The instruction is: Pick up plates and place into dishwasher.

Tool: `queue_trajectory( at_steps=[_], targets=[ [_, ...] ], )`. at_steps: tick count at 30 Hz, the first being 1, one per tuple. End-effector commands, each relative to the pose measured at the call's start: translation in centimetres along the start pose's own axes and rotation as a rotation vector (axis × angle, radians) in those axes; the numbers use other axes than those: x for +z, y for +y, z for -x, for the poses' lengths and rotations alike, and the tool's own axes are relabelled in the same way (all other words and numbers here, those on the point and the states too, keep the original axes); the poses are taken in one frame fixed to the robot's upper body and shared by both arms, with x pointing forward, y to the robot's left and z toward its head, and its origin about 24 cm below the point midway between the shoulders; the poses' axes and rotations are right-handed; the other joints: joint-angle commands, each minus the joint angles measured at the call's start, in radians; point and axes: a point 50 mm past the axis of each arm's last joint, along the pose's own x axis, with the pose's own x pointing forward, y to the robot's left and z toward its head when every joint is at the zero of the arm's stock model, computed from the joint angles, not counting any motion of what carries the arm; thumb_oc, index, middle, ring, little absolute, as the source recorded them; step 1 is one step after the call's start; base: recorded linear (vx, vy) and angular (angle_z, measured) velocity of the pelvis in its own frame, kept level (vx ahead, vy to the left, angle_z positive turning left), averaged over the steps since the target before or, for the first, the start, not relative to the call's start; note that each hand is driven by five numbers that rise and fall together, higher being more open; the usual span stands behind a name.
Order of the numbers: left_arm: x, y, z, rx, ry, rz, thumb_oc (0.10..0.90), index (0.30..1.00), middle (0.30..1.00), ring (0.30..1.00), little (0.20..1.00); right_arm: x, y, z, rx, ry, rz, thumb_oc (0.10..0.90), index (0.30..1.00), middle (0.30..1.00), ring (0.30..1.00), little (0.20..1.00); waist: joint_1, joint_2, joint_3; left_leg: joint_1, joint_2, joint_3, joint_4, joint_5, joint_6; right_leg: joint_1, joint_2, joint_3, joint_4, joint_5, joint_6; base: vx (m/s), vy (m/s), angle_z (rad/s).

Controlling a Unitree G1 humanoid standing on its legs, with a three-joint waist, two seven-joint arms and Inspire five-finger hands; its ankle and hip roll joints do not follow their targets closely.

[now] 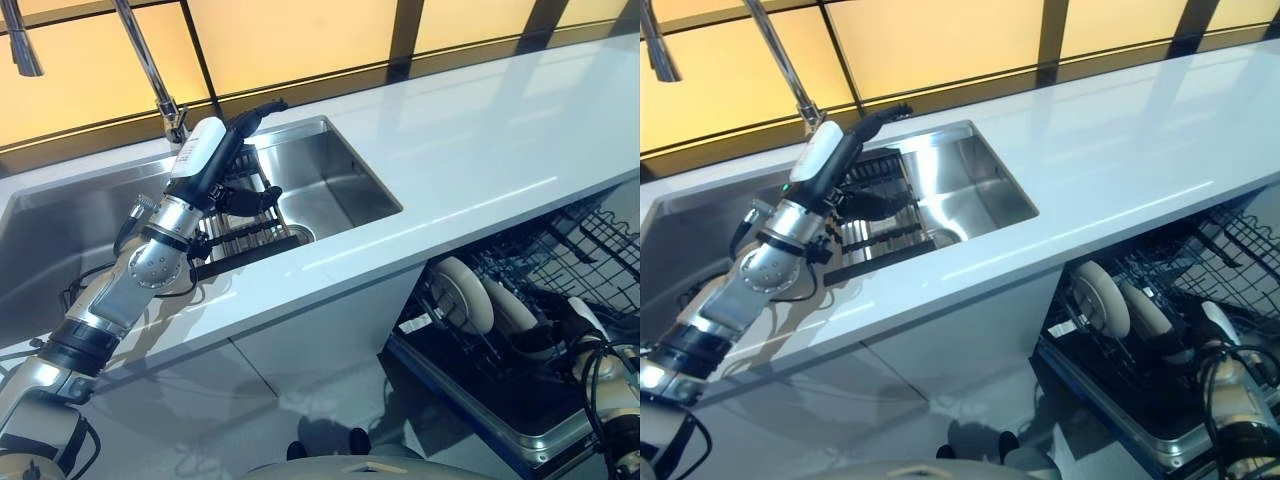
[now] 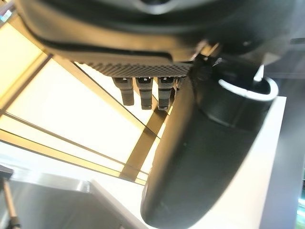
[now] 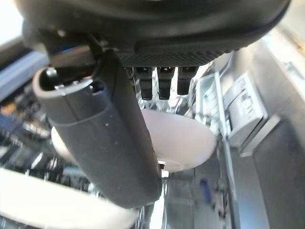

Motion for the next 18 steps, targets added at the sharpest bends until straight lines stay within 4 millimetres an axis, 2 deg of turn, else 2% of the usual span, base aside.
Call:
queue_trajectory(
  at_steps=[1,3,9,18],
  targets=[
    [2.5,3.7,-2.2,0.187,-0.169,0.001,0.800,0.900,0.900,0.900,0.900,2.8,-6.3,-0.1,-0.220,-0.152,0.040,0.800,0.900,0.900,0.900,0.900,-0.006,-0.010,-0.087,0.037,-0.014,-0.006,0.007,-0.155,0.007,0.045,0.058,-0.023,0.010,-0.089,0.023,0.01,0.020,-0.09],
    [2.3,3.7,-2.0,0.196,-0.164,-0.004,0.800,0.900,0.900,0.900,0.900,3.2,-7.3,0.4,-0.253,-0.178,0.046,0.800,0.900,0.900,0.900,0.900,-0.016,-0.012,-0.088,0.038,-0.013,0.001,0.007,-0.155,0.006,0.044,0.060,-0.014,0.010,-0.088,0.023,0.01,0.037,-0.10],
    [2.2,3.9,-1.8,0.208,-0.153,-0.009,0.800,0.900,0.900,0.900,0.900,3.7,-8.8,1.3,-0.323,-0.239,0.027,0.800,0.900,0.900,0.900,0.900,-0.035,-0.015,-0.091,0.039,-0.010,0.015,0.007,-0.156,0.008,0.040,0.062,-0.001,0.010,-0.085,0.025,0.01,0.022,-0.07],
    [1.5,4.1,-1.3,0.220,-0.122,-0.023,0.800,0.900,0.900,0.900,0.900,4.7,-9.8,3.1,-0.359,-0.380,-0.079,0.800,0.900,0.900,0.900,0.900,-0.064,-0.015,-0.101,0.038,-0.008,0.036,0.007,-0.159,0.011,0.031,0.066,0.022,0.010,-0.080,0.028,0.01,0.013,-0.09]
  ],
)
